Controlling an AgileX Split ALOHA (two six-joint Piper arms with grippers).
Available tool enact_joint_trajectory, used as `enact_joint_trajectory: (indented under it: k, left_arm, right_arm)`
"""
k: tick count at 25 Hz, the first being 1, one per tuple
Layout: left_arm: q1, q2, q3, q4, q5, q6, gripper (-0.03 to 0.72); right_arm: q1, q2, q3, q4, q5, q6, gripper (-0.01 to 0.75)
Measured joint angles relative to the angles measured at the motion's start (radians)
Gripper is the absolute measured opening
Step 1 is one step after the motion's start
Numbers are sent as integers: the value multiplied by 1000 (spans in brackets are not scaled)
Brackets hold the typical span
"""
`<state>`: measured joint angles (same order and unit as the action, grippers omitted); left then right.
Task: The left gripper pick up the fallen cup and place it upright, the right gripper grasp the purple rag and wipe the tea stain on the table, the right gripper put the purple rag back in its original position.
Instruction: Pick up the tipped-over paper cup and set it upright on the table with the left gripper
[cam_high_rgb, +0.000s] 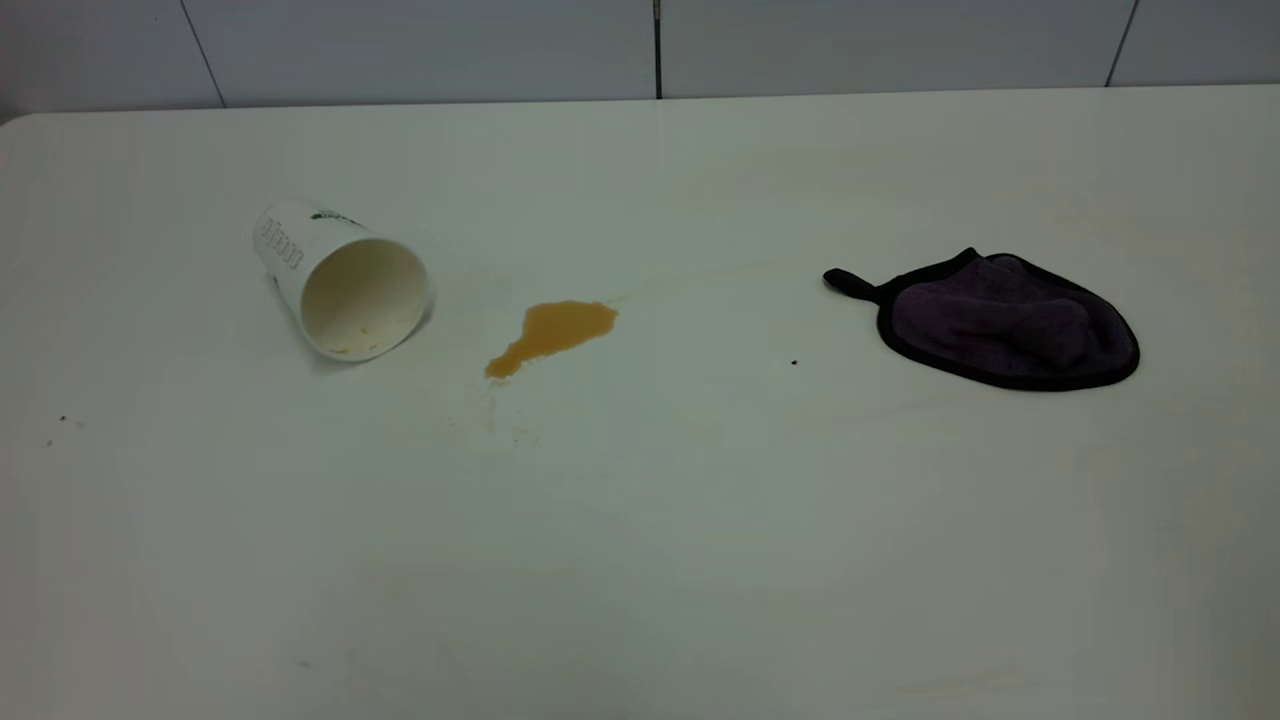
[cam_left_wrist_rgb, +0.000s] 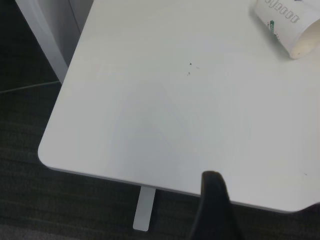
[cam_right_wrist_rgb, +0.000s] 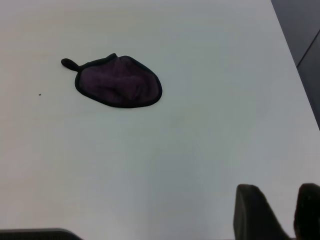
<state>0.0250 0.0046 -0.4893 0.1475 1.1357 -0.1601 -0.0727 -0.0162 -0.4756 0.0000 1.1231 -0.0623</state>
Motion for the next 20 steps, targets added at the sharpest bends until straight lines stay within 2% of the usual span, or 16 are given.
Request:
enact_joint_trajectory:
  k: [15, 20]
  left_arm:
    - [-6, 3, -4, 0, -5, 0, 566]
    - [-7, 143, -79, 40, -95, 1, 566]
  right_arm:
    - [0, 0, 0, 0, 0, 0, 239]
    - [0, 0, 0, 0, 0, 0, 239]
